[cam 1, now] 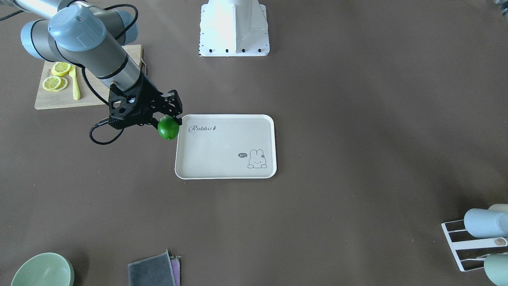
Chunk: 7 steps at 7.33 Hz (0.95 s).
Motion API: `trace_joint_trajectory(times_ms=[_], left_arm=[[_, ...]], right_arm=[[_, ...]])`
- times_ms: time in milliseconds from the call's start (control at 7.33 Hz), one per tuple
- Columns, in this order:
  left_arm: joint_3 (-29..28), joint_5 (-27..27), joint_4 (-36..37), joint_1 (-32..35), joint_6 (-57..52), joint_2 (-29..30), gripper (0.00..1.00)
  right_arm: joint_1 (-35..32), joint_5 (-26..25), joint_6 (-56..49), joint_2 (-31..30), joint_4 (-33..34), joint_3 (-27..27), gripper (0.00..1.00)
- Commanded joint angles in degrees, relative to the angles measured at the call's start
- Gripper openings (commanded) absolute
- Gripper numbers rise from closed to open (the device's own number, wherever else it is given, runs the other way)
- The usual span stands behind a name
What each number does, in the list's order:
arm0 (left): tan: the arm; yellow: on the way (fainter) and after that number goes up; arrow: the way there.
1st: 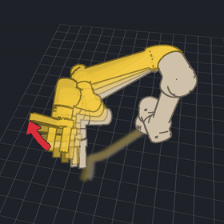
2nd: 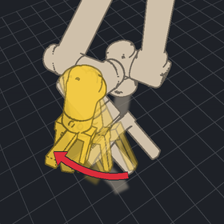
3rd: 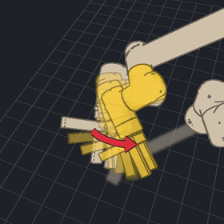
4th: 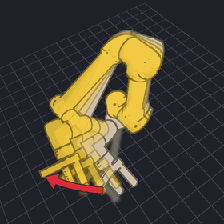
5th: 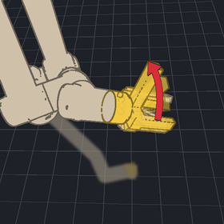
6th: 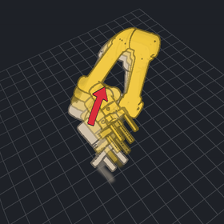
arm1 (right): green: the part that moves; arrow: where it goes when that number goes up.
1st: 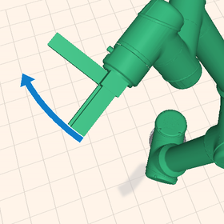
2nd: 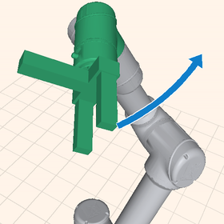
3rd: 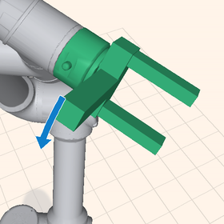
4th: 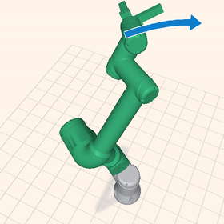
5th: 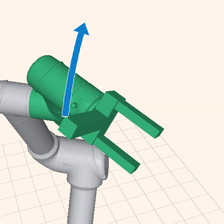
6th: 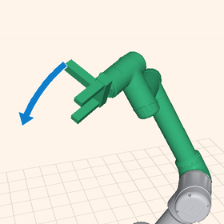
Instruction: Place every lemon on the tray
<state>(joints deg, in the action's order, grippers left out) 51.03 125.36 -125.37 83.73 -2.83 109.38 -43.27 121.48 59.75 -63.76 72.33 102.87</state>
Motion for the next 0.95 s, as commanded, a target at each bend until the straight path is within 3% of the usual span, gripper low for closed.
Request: trace_joint_trajectory(times_ms=[0, 409, 545, 682, 818], left_arm=[[14.9, 0.1, 15.1, 1.0, 4.5, 1.5, 0.0], [19.5, 0.7, 15.2, 0.3, 5.5, -1.4, 0.0], [21.4, 3.2, 15.4, 0.3, 5.9, -1.7, 0.0], [24.3, 10.2, 15.1, 0.3, 8.7, -4.3, 0.0], [30.6, 11.6, 15.0, 0.0, 13.8, -8.2, 0.0]], right_arm=[[0.5, 0.0, 0.0, 0.5, 0.0, 0.0, 0.0], [0.6, 0.0, 0.0, 0.2, 0.0, -0.1, 0.0], [0.6, 0.0, 0.1, 0.3, 0.0, -0.1, 0.0], [0.6, 0.1, 0.1, 0.4, 0.0, -0.1, 0.0], [0.6, 0.1, 0.1, 0.4, 0.0, -0.1, 0.0]])
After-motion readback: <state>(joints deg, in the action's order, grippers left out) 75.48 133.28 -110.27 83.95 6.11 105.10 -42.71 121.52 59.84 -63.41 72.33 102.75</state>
